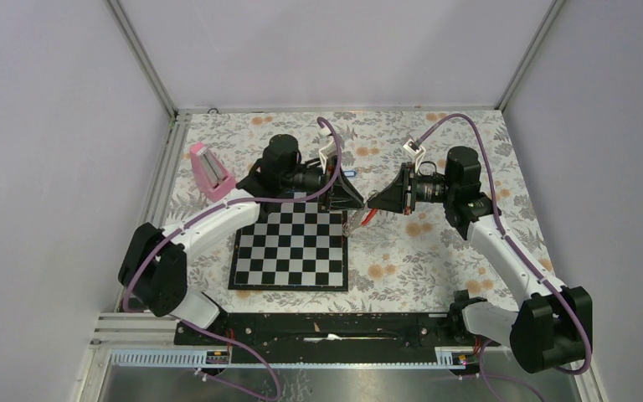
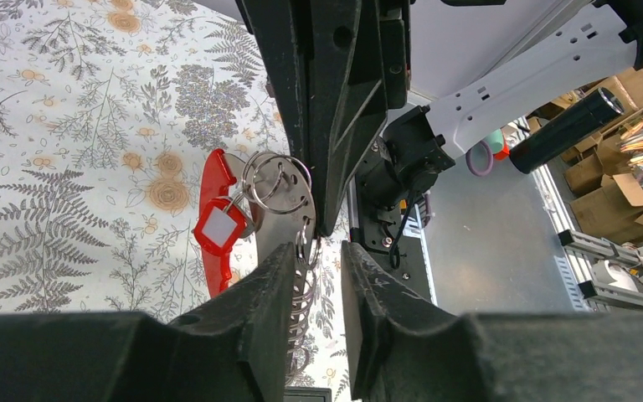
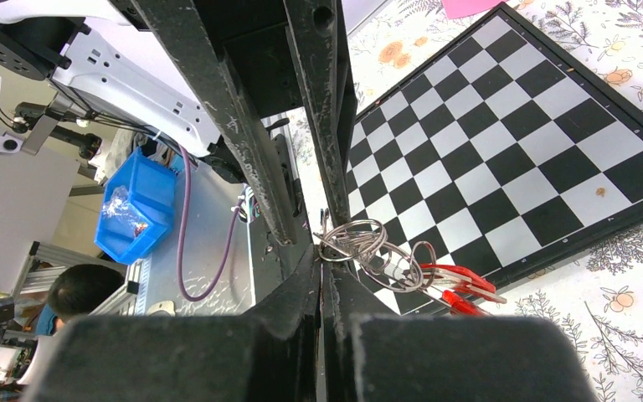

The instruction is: Put the keys on the keyring

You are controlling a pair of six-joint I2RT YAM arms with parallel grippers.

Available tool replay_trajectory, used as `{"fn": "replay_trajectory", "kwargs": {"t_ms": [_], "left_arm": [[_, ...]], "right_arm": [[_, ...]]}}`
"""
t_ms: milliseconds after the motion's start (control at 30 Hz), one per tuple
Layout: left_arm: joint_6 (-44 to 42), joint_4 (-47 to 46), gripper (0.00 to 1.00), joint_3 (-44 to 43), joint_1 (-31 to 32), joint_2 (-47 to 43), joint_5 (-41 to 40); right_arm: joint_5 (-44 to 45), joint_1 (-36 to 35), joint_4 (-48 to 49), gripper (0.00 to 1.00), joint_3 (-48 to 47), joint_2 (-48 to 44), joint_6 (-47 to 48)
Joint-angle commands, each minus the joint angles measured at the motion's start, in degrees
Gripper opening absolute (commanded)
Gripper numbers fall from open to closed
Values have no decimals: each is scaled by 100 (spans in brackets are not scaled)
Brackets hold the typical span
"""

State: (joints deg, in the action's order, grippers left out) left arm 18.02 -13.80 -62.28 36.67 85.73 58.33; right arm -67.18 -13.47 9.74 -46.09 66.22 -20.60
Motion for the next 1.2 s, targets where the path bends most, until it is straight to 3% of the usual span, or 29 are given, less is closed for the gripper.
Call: {"fn": "replay_trajectory", "kwargs": {"t_ms": [0,367,567,833,967,1167], "left_arm": [[34,-287,27,-2,25,31,-13],[205,-374,0,-116,42,122,17],[326,-162,0,-190,42,72,-236],[601,1489,0,-794,42,217,-949],[632,2075,0,-1025,50,203,-1174],[273,2574,0,-1263,68,58,-1559]], "right_arm": [[-217,38,204,0,-10,-180,74],[-210,47,205,0,27,-192,101],[-191,55,54,0,-5,-239,279],[129,73,-1718,27,-538,-468,1977],[493,71,-2654,35,-879,-620,3027],[861,73,-3230,38,-1123,-856,3642]]}}
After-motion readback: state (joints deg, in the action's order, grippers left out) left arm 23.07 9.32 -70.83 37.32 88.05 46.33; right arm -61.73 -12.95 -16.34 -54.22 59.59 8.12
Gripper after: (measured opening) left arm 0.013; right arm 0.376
